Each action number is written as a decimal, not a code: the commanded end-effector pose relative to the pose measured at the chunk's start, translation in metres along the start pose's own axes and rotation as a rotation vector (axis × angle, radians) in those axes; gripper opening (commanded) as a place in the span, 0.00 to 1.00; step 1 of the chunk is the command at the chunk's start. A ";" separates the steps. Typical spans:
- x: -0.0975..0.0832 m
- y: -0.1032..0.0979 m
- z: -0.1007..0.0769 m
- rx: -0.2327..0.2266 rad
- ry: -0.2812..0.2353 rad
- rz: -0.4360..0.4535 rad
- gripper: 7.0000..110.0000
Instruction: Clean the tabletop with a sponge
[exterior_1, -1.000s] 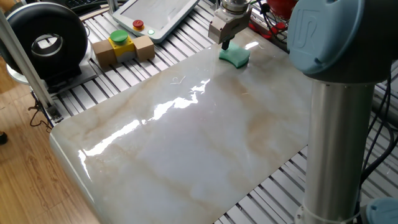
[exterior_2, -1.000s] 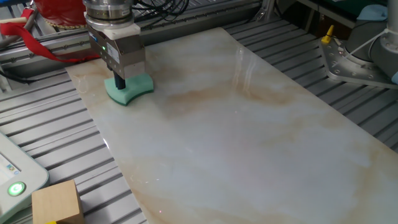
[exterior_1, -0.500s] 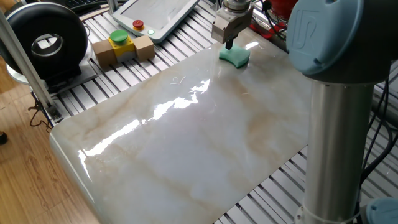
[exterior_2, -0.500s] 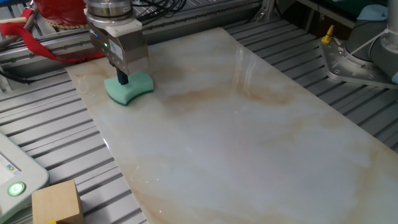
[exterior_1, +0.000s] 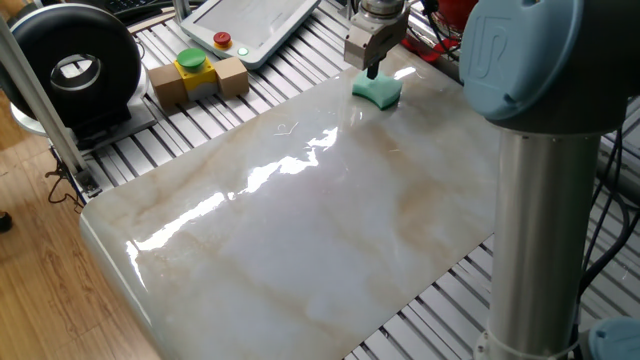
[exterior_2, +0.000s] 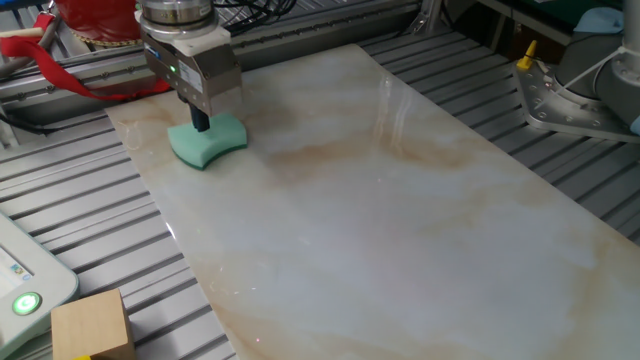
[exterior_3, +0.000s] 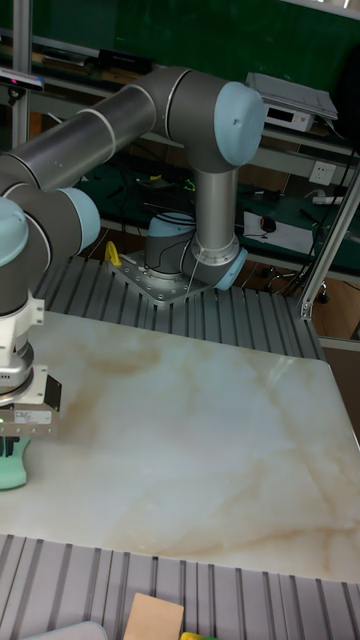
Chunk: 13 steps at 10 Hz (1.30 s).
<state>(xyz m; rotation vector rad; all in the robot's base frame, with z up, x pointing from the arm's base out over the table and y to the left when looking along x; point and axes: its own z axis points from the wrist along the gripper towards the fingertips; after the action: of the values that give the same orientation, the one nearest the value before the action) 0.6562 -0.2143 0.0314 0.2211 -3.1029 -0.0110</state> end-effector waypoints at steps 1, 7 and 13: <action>0.001 0.001 -0.001 -0.008 0.001 0.002 0.00; -0.004 -0.003 -0.001 0.005 -0.018 0.004 0.00; -0.003 0.026 -0.003 -0.108 -0.017 -0.030 0.00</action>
<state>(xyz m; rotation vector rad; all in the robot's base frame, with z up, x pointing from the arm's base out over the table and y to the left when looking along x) 0.6511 -0.1861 0.0335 0.2713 -3.0828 -0.1906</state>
